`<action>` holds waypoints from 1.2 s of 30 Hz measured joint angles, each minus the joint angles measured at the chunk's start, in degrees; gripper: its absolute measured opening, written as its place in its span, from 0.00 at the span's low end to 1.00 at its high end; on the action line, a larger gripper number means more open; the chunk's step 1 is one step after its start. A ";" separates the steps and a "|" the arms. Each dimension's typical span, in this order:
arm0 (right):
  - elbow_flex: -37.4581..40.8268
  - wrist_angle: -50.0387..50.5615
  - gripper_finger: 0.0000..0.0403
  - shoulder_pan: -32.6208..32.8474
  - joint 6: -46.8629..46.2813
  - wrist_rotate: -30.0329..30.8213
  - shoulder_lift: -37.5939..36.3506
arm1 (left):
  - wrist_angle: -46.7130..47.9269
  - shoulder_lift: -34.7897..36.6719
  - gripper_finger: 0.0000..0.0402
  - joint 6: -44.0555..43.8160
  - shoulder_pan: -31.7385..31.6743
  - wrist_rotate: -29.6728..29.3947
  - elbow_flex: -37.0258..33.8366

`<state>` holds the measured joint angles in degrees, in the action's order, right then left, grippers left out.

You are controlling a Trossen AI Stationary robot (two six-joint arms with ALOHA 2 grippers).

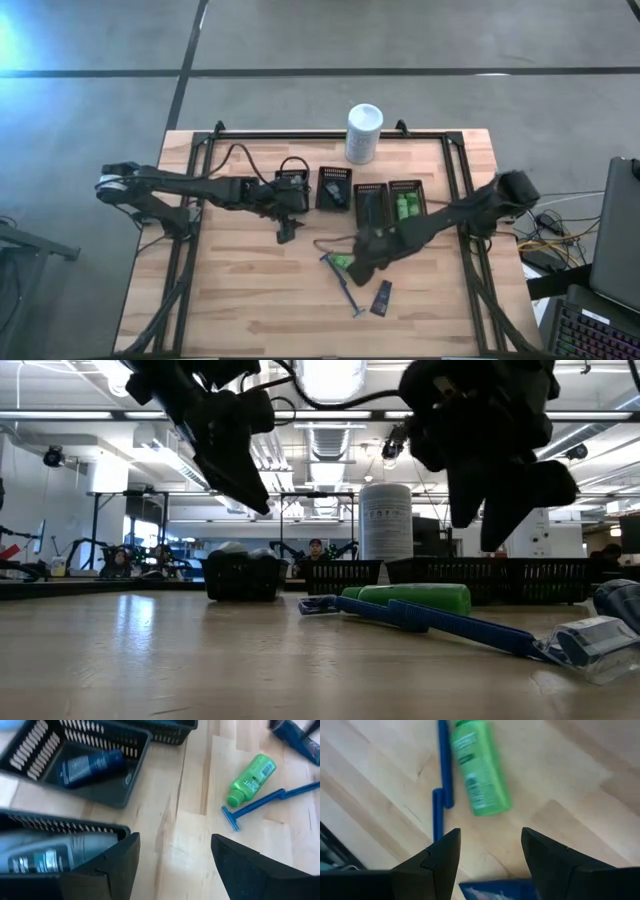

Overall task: Pick & Place Travel size toiletries
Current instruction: Put the blue razor into the middle right black bin

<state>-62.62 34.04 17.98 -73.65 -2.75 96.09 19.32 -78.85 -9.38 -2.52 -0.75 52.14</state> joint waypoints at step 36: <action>-23.57 5.21 0.52 6.41 -9.07 1.70 25.42 | 8.19 0.70 0.62 -6.79 1.64 4.74 -3.79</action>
<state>-86.20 39.25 24.39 -82.72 -1.04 121.51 27.51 -78.15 -16.17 -0.89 3.99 48.36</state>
